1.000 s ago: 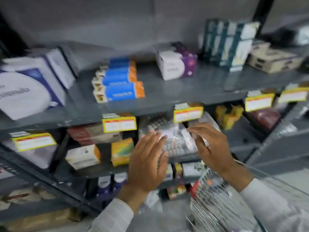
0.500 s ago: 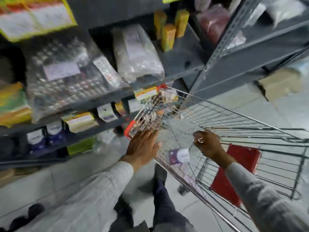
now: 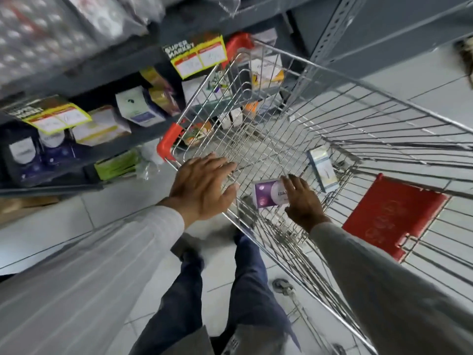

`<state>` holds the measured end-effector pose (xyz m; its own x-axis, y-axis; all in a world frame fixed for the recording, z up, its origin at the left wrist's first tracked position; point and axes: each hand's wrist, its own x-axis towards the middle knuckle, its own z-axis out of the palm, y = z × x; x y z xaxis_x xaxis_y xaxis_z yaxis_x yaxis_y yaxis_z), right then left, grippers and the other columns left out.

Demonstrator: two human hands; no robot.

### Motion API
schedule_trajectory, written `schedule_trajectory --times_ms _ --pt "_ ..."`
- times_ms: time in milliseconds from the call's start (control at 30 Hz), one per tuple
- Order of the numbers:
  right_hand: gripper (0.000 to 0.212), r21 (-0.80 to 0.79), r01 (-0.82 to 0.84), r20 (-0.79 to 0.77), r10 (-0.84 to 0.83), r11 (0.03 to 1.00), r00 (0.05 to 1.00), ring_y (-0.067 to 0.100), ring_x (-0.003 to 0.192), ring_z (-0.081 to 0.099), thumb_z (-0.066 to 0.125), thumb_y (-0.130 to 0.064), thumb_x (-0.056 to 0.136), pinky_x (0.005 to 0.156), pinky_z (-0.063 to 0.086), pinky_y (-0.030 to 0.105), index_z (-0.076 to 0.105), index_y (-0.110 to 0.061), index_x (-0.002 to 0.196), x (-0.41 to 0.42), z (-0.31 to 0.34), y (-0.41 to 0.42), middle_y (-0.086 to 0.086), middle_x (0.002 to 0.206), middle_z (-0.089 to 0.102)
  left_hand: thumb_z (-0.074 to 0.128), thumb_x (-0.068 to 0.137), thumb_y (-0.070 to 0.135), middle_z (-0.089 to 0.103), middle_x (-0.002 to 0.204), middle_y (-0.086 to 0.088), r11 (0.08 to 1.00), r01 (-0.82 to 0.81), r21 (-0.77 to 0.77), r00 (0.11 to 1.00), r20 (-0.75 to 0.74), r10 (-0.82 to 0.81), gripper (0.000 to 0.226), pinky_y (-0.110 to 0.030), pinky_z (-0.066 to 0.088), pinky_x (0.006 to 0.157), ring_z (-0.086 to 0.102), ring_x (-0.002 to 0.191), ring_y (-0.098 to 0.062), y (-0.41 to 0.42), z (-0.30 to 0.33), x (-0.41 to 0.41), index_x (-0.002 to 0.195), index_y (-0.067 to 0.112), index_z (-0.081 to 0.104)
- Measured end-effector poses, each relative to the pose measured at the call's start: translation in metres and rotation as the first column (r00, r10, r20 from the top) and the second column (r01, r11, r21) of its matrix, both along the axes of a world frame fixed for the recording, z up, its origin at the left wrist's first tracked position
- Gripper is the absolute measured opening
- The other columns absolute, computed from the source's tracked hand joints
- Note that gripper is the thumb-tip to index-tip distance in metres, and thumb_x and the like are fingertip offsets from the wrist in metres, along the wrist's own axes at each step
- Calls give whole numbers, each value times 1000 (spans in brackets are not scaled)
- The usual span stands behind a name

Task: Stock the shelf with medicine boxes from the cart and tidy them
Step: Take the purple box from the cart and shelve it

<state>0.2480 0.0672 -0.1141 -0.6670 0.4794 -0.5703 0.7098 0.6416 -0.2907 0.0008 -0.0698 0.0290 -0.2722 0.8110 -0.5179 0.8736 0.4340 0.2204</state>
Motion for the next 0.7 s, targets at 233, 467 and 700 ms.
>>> schedule_trajectory --times_ms 233,467,700 --pt "81 -2 -4 -24 4 1000 1000 32 123 53 76 -13 74 83 60 42 38 -13 146 -3 -4 14 11 137 52 33 88 57 46 162 5 999 -7 33 1000 -6 7 73 -42 22 125 33 154 -18 5 5 3 154 31 46" --pt "91 45 110 -152 -102 993 983 24 113 56 77 -32 72 82 59 29 34 -21 151 -8 77 11 5 139 49 35 101 58 27 172 -2 999 13 44 999 41 -15 69 -47 12 129 18 160 -22 3 14 4 161 26 27" --pt "97 165 113 -433 -31 980 901 26 111 63 85 -41 62 84 57 30 48 -17 149 -31 236 18 4 133 54 46 105 39 54 156 -7 861 -219 459 974 157 164 52 -39 33 120 48 144 -24 -6 114 -8 152 16 50"
